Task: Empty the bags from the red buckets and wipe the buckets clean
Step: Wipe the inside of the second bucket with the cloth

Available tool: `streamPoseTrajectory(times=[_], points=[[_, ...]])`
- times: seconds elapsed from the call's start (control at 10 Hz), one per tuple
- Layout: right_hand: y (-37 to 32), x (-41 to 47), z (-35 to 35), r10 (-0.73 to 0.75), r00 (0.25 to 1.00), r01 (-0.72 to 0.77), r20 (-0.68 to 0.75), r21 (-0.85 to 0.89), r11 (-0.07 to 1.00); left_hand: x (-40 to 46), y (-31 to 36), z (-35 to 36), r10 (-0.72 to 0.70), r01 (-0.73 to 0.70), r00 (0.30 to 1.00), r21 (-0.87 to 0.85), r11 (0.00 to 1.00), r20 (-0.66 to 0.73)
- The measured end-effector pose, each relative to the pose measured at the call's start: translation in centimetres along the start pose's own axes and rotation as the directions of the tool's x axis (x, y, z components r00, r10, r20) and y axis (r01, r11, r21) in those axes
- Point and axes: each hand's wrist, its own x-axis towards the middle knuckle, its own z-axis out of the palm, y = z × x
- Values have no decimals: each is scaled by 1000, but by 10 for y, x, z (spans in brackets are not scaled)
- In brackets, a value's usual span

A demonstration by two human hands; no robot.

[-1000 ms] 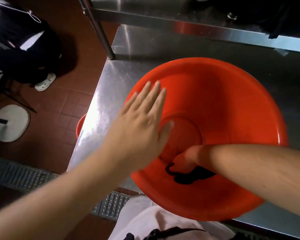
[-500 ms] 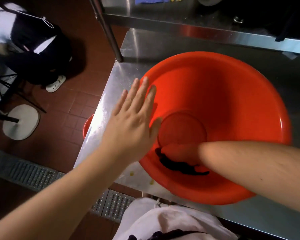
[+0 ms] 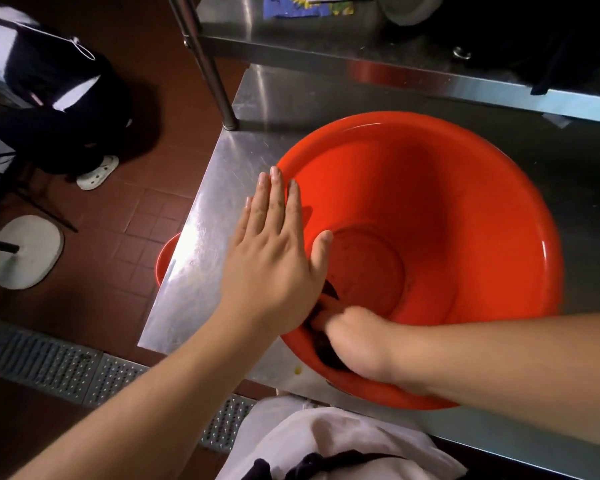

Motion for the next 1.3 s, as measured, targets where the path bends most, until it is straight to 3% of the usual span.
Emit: streamPoseTrajectory(times=[0.1, 0.2, 0.3, 0.4, 0.5, 0.7, 0.9, 1.0, 1.1, 1.2, 1.3], points=[[11, -46, 15, -70, 998, 70, -9, 136, 988, -1, -3, 5, 18, -18, 999, -11, 1000, -30], [40, -53, 18, -50, 991, 27, 120, 186, 982, 0, -3, 11, 37, -38, 996, -8, 999, -75], [60, -33, 28, 58, 960, -88, 273, 98, 991, 1, -2, 11, 50, -49, 995, 16, 999, -87], [71, 13, 38, 72, 915, -101, 398, 54, 993, 4, -3, 12, 84, -81, 994, 37, 996, -75], [79, 52, 29, 98, 899, -124, 426, 33, 992, 6, -1, 12, 93, -90, 994, 40, 995, -64], [73, 72, 40, 59, 941, -30, 334, -92, 995, 5, 1, 9, 95, -93, 994, 45, 995, -54], [35, 18, 34, 6, 999, -8, 53, 40, 999, 6, 0, 10, 106, -104, 994, 56, 993, -40], [32, -44, 16, 35, 993, -57, 116, 192, 980, 6, -2, 10, 110, -108, 993, 64, 992, -37], [43, -85, -7, 98, 961, -115, 257, 52, 992, 7, -3, 11, 117, -114, 992, 63, 992, -47], [74, -77, -6, 250, 887, -251, 388, -49, 967, 8, -5, 12, 120, -117, 992, 66, 991, -37], [97, -41, 11, 279, 801, -223, 530, -169, 960, 9, -4, 11, 140, -138, 990, 62, 988, -30]])
